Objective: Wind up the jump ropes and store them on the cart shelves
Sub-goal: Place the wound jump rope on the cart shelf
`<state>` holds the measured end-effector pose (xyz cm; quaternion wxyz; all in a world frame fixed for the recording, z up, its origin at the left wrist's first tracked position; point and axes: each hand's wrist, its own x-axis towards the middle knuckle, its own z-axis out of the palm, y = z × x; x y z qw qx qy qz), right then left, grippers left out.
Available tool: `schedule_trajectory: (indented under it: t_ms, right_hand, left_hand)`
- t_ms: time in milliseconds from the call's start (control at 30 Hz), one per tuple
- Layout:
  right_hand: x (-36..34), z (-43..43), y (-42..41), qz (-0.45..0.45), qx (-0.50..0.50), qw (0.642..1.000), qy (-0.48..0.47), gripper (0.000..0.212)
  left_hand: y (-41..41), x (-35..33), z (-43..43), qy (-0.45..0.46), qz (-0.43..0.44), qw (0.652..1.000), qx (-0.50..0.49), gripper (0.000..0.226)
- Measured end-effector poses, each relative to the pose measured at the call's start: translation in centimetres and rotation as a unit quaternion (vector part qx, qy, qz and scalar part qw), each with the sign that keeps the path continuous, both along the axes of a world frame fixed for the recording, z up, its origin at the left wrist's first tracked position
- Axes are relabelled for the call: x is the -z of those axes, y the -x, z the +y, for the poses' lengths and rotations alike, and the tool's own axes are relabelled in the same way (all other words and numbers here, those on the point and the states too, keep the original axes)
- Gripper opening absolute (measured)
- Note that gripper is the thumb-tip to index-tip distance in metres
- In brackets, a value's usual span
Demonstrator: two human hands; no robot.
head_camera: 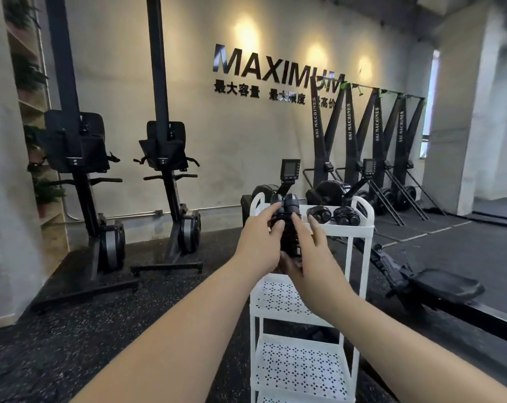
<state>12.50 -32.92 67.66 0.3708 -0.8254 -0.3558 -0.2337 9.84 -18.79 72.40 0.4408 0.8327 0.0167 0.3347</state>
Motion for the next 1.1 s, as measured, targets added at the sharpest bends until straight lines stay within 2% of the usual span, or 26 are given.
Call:
schedule_trajectory:
  t_ms: [67,267,367,433,500,567,633,700,800,967,1100]
  right_hand:
    - [0.1,0.4,-1.3,-0.030,0.015,0.998,0.050,0.083]
    - [-1.2,2.7,-6.5,-0.053,0.087,0.993,0.065,0.093]
    - [-3.7,3.6,-9.0,-0.014,0.104,0.991,0.083,0.078]
    - [-5.6,4.3,-10.7,-0.006,0.115,0.987,0.113,0.069]
    - [-7.2,4.8,-12.7,-0.011,0.124,0.977,0.171,0.067]
    - [-8.3,5.3,-14.7,0.005,0.131,0.966,0.222,0.065]
    - [-9.1,5.6,-16.4,0.026,0.142,0.954,0.262,0.055]
    - [-9.3,6.2,-17.9,0.034,0.165,0.941,0.295,0.039]
    - [-9.5,6.8,-18.7,0.021,0.206,0.908,0.364,0.036]
    - [-10.1,7.2,-18.9,0.015,0.181,0.920,0.349,0.052]
    - [-10.8,6.7,-18.7,0.008,0.186,0.908,0.376,0.035]
  left_hand:
    - [-1.2,-0.8,0.3,-0.002,0.012,1.000,-0.002,0.042]
    - [-4.1,-2.0,0.8,-0.040,0.054,0.998,0.004,0.046]
    - [-5.3,-2.0,1.4,-0.131,0.092,0.987,-0.020,0.048]
    - [-6.0,-1.5,2.0,-0.214,0.141,0.965,-0.045,0.050]
    - [-6.9,-0.7,2.7,-0.333,0.161,0.926,-0.081,0.052]
    - [-8.2,0.4,3.5,-0.425,0.157,0.884,-0.110,0.066]
    - [-9.1,1.1,4.1,-0.473,0.165,0.858,-0.115,0.079]
    - [-9.5,1.8,4.2,-0.491,0.170,0.847,-0.115,0.085]
    - [-9.9,2.5,4.3,-0.499,0.153,0.845,-0.117,0.087]
    - [-10.2,2.7,4.7,-0.497,0.141,0.848,-0.120,0.082]
    - [-10.3,2.0,4.7,-0.500,0.149,0.845,-0.114,0.081]
